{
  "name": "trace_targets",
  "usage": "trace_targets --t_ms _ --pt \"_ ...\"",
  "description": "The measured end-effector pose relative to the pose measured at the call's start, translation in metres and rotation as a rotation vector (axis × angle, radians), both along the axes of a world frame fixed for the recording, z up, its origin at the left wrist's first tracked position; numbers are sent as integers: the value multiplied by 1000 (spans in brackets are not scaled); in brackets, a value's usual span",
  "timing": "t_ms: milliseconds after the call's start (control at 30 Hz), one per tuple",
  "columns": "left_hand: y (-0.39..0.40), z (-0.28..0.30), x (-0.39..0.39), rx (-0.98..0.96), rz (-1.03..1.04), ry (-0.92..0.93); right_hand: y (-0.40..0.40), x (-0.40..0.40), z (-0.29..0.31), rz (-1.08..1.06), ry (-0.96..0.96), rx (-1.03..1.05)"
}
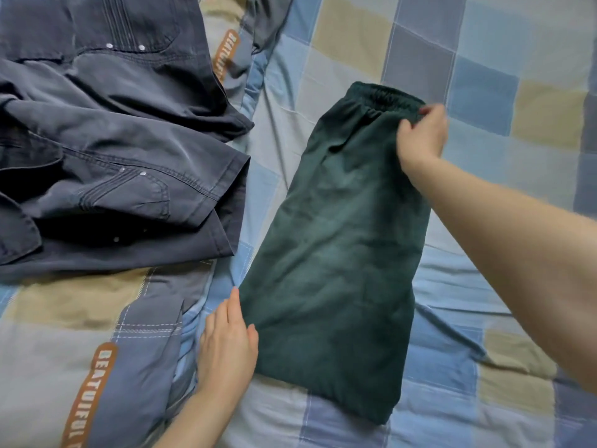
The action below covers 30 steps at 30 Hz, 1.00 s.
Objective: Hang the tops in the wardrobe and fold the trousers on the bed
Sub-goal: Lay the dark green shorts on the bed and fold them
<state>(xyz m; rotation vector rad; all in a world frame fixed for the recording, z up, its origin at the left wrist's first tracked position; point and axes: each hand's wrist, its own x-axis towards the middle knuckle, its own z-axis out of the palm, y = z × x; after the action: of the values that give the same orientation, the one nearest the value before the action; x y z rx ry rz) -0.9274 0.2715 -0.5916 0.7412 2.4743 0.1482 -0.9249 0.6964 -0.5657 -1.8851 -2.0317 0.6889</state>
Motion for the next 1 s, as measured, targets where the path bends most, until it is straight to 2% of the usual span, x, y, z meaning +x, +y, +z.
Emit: trace_targets --t_ms 100,200,267,333,433,500,567,600,700,800,867,933,1000 --pt "30 -3 -10 85 164 -106 -13 70 -20 -259 91 -81" --pt "47 -12 -26 192 378 -210 -50 130 -34 -491 407 -366" --pt "46 -18 -31 221 441 -244 -83 149 -31 -486 543 -615" --pt "41 -19 -30 211 446 -248 -110 158 -27 -343 504 -748" --pt "36 -15 -26 244 497 -242 -121 169 -26 -291 494 -703" --pt "34 -15 -27 245 526 -227 -119 184 -24 -461 521 -601" --pt "33 -18 -26 215 529 -210 -126 205 -25 -600 538 -598" --pt "33 -20 -25 200 534 -206 -137 213 -24 -581 501 -659" --pt "31 -20 -20 199 537 -209 -172 226 -17 -273 352 -874" --pt "24 -19 -17 180 486 -210 -185 229 -6 -146 380 -935" --pt "21 -16 -14 174 451 -191 -190 231 -5 -107 360 -934" --pt "21 -13 -14 181 452 -169 -194 232 -11 -73 314 -838" --pt "22 -12 -13 203 461 -164 -192 240 -16 -149 372 -723"
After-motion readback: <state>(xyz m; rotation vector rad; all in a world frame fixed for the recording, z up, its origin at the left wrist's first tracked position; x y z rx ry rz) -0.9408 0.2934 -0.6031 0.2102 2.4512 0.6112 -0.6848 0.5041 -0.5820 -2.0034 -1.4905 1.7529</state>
